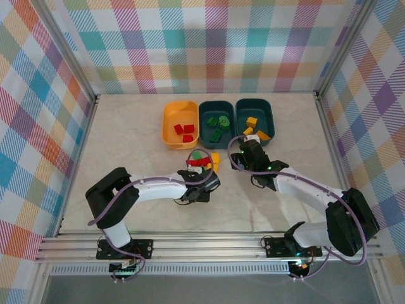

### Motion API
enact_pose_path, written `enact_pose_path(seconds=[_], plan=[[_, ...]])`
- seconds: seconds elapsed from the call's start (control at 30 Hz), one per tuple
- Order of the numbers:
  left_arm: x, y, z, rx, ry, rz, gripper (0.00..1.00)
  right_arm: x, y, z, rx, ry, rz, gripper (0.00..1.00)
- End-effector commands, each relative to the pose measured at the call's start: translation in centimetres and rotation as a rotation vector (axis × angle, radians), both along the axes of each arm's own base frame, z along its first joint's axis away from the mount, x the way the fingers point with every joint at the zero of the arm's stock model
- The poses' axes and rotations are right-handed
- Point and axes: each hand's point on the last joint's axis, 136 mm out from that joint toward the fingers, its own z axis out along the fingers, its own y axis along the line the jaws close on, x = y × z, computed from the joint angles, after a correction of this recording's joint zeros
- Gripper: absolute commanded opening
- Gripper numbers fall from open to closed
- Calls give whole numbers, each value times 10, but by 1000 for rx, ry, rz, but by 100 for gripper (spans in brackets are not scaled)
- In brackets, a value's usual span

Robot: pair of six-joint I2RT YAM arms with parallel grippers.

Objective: Sort the legos into containers by color

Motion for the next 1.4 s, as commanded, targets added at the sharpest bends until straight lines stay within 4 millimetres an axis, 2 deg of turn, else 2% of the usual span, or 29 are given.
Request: enact_pose_path(seconds=[0.0, 0.2, 0.4, 0.47, 0.57, 0.67, 0.73, 0.83, 1.0, 1.2, 1.3, 1.37], plan=[[10, 4, -1, 8, -31, 8, 82, 2, -1, 6, 31, -23, -8, 77], [14, 4, -2, 23, -46, -31, 68, 2, 1, 7, 38, -24, 0, 77], [6, 2, -2, 0, -43, -100, 49, 1, -2, 10, 40, -35, -10, 76], [1, -5, 9, -6, -58, -151, 44, 2, -7, 10, 29, -36, -36, 75], [-9, -21, 43, 5, -114, -229, 43, 4, -22, 5, 23, -1, -111, 74], [-14, -41, 76, -56, -147, -288, 41, 6, -47, -1, 34, 32, -224, 74], [-9, -57, 101, -121, -191, -328, 41, 5, -69, -4, 90, 50, -317, 75], [17, -82, 131, -192, -264, -367, 41, 2, -94, -11, 219, 83, -411, 78], [92, -135, 156, -332, -332, -401, 41, -6, -122, -23, 387, 102, -535, 81], [157, -214, 160, -392, -295, -562, 40, -9, -133, -21, 466, 63, -567, 81], [187, -238, 152, -388, -310, -576, 40, -8, -136, -16, 460, 31, -564, 81], [208, -246, 144, -399, -314, -556, 42, -8, -136, -15, 464, 23, -557, 81]])
